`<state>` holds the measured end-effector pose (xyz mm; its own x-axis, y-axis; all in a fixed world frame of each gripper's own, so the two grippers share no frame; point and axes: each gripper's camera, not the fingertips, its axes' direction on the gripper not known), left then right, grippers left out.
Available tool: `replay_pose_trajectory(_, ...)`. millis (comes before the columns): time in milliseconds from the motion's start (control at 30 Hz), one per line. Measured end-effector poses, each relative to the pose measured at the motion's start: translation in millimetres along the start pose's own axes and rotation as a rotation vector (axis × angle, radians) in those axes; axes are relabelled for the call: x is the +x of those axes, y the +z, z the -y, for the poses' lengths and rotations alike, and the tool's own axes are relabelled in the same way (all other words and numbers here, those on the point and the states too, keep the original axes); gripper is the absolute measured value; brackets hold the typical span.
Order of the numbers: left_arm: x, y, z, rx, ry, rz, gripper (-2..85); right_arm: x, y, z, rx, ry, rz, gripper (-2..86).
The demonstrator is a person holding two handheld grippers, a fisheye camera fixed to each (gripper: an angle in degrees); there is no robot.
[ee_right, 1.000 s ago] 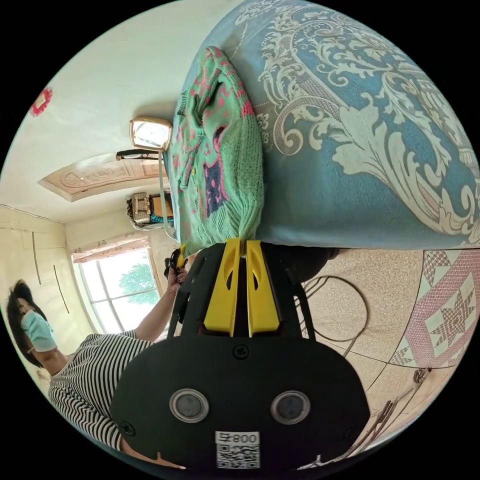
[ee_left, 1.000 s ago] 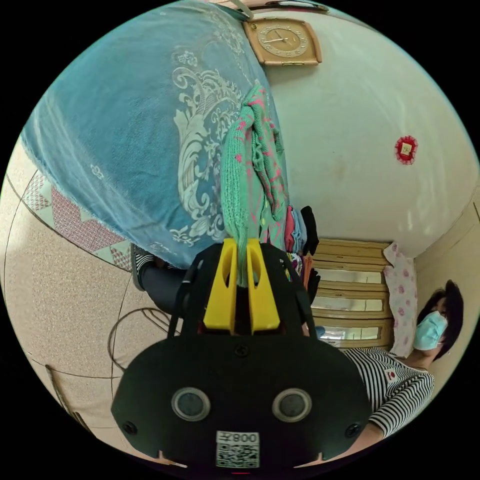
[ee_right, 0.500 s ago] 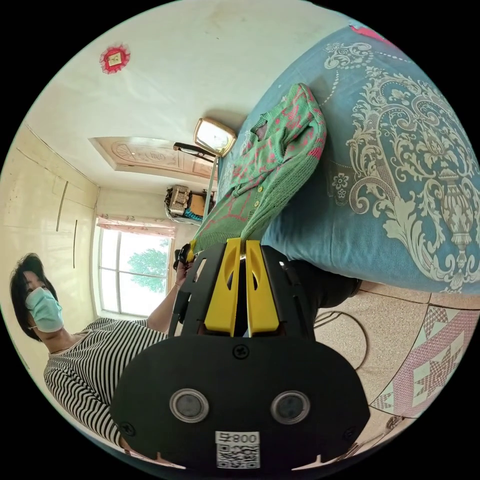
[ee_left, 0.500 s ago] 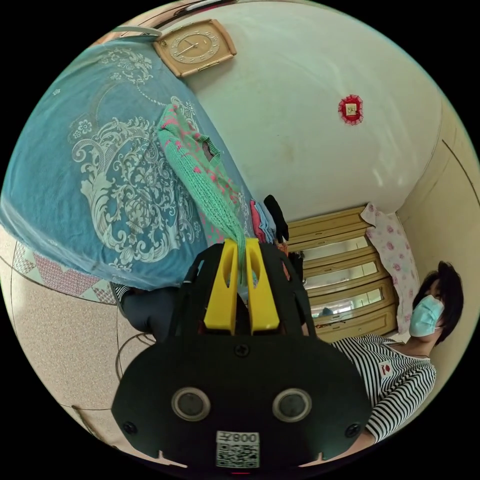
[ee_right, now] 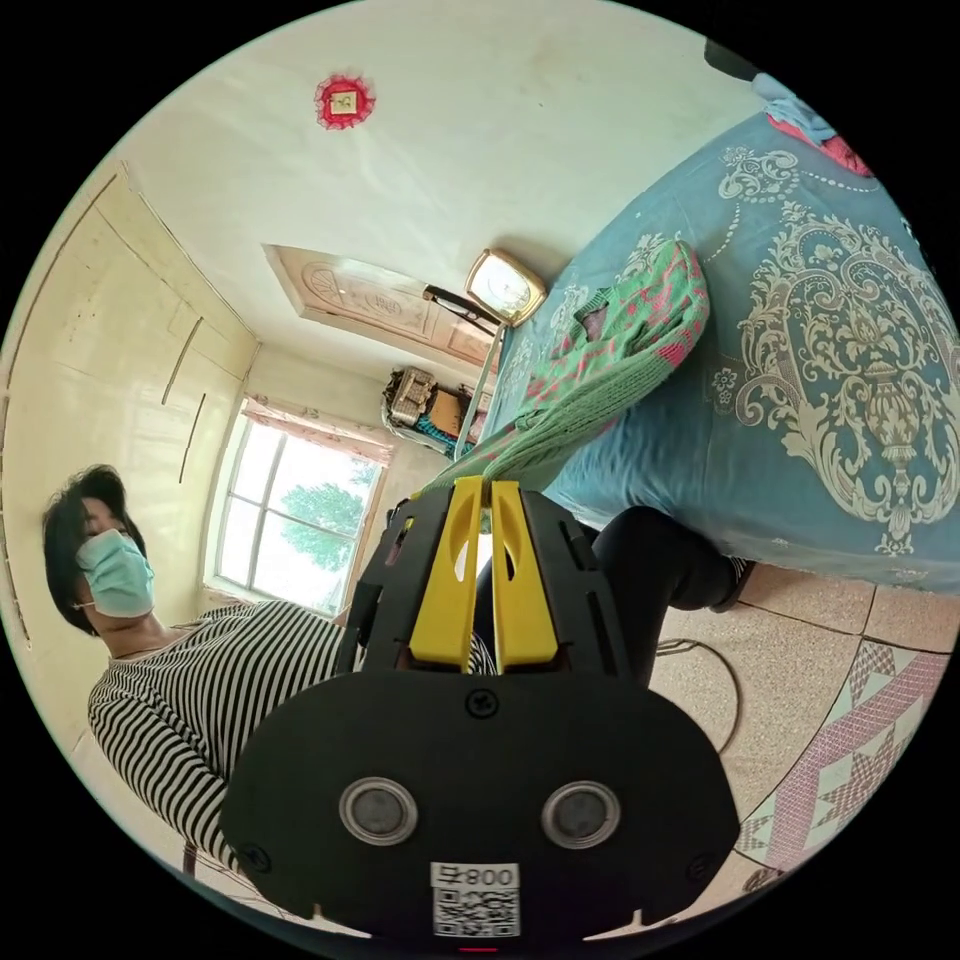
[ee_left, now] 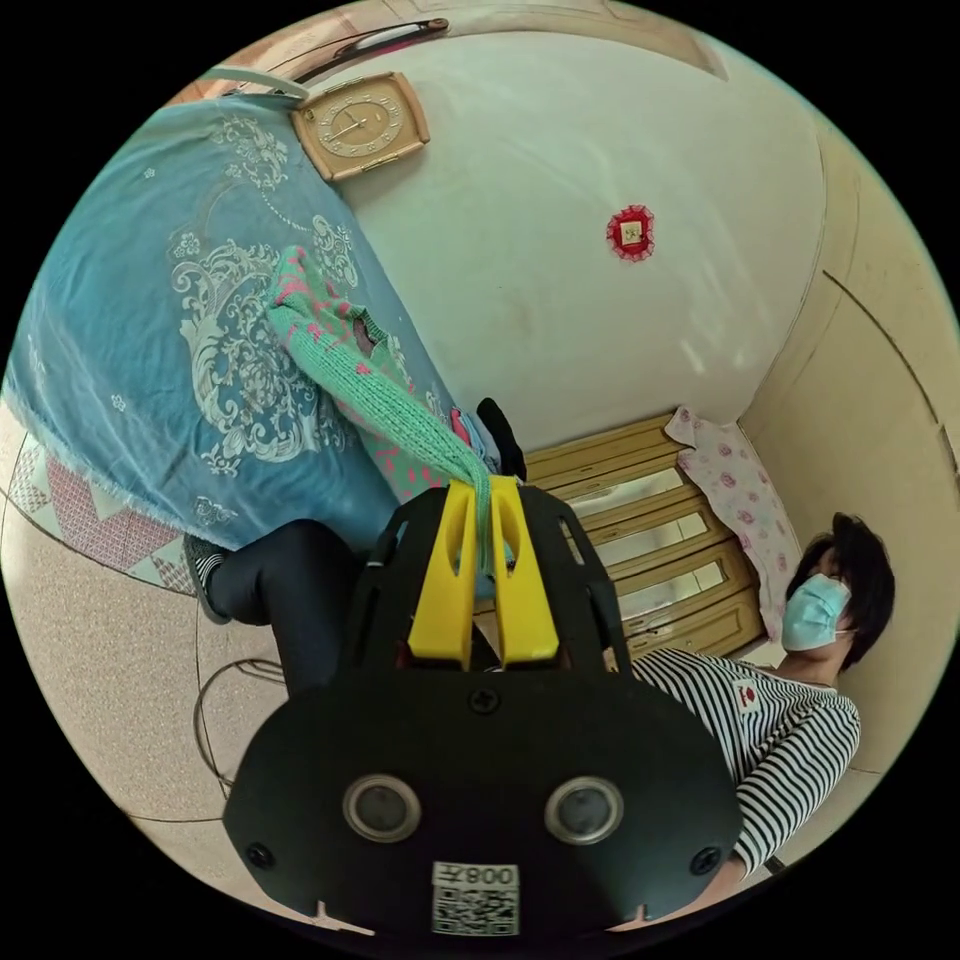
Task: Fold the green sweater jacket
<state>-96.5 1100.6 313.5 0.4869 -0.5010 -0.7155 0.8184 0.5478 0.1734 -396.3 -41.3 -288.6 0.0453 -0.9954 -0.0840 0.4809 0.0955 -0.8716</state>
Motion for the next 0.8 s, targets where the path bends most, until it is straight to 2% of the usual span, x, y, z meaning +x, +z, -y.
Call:
replay_pose_trajectory(400,-29.1,-20.0,-42.1,0.008,-0.103,-0.022,3.1,11.3,-27.9,-72.6,0.004,0.030,0.057,1.0)
replay_pose_trajectory(600,-36.7,5.0,12.7,0.004,-0.068,-0.057,3.1,25.7,-26.6,-43.3,0.022,0.027,0.095,1.0)
replay_pose_trajectory(800,-42.9,38.7,103.9,0.013,-0.021,-0.086,3.1,31.3,-25.7,30.3,0.054,-0.020,0.107,1.4)
